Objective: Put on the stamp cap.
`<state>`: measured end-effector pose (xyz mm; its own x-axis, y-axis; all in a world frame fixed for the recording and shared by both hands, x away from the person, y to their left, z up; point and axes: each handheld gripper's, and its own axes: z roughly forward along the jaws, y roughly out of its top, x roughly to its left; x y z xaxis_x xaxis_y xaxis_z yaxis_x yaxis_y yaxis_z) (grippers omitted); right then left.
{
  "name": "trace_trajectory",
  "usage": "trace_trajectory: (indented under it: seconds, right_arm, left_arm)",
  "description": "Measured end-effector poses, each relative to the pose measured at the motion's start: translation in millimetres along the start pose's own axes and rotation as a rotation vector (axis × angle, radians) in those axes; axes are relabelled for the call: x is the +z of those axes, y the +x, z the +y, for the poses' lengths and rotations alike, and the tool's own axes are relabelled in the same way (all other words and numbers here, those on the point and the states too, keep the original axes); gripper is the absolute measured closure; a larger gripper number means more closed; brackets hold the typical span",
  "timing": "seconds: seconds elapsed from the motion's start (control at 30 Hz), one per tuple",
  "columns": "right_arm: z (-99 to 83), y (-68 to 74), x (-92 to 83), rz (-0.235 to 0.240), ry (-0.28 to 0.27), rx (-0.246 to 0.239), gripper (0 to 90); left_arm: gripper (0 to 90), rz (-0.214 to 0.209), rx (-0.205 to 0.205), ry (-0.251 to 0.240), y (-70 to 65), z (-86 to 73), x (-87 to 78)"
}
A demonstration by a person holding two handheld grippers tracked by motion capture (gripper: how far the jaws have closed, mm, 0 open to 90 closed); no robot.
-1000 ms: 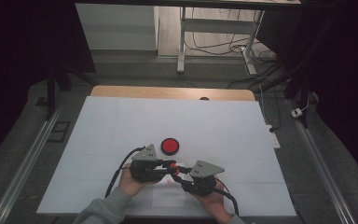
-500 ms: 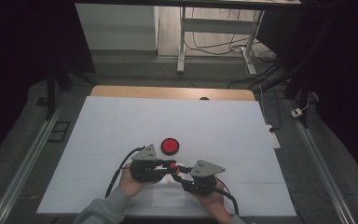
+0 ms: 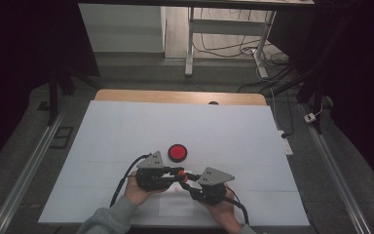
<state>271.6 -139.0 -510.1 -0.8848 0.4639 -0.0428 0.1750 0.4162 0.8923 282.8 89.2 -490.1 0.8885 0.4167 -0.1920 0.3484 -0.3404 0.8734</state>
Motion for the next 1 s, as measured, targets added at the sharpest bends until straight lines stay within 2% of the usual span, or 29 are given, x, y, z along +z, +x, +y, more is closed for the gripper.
trace_trajectory:
  seconds: [0.6,0.83,1.0]
  right_arm:
    - [1.8,2.7,0.3,-0.033,0.033,-0.012,64.8]
    - [1.2,1.0,0.9,-0.011,0.029,-0.008,64.6]
    - [0.3,0.5,1.2,-0.01,0.028,-0.006,64.4]
  left_arm:
    - [73.0,0.031,0.021,-0.015,-4.1,-4.3,3.3]
    - [73.0,0.032,0.015,-0.026,-3.9,-5.7,3.8]
    - [72.8,0.034,0.007,-0.011,-3.5,-4.6,4.1]
